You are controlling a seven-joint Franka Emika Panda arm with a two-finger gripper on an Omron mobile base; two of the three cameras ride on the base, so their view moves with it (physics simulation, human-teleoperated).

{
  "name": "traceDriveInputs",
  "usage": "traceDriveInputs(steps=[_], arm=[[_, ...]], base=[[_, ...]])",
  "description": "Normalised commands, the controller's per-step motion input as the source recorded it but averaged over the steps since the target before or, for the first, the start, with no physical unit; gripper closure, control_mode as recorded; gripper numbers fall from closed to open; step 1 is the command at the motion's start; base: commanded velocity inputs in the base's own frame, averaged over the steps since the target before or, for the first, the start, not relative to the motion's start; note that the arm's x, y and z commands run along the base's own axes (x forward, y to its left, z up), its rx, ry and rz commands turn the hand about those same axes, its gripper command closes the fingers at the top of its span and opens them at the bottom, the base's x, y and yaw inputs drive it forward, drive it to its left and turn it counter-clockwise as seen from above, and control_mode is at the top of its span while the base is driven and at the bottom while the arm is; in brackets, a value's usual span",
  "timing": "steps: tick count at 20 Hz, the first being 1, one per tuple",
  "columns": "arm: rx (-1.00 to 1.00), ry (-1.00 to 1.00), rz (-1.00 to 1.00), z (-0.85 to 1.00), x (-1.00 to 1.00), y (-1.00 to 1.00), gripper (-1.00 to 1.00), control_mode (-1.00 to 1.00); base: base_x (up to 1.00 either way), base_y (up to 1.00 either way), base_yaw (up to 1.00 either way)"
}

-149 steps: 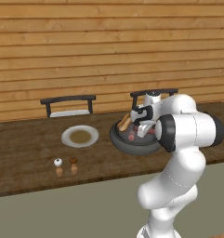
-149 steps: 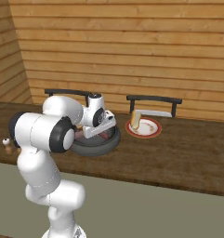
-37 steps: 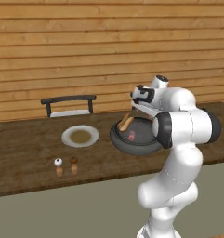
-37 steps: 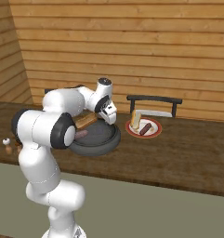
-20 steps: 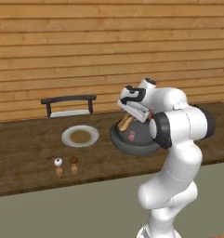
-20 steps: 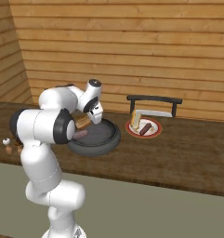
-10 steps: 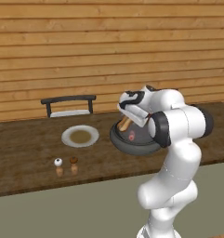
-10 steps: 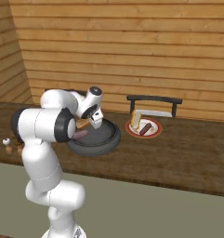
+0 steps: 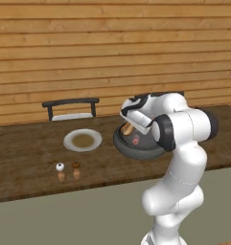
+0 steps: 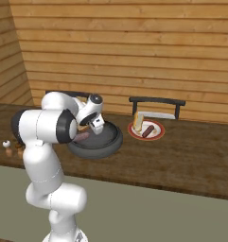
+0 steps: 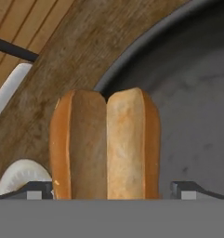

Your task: Place one bun and one sausage from the bowl on each plate.

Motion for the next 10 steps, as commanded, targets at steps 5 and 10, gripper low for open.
traceDriveInputs(steps=[5,10], arm=[[0.0,0.0,0.0,0.0,0.13,0.13,-1.0,-1.0],[0.0,0.0,0.0,0.0,0.19,0.02,-1.0,-1.0]], base=[[0.0,0.0,0.0],[0.0,0.0,0.0]])
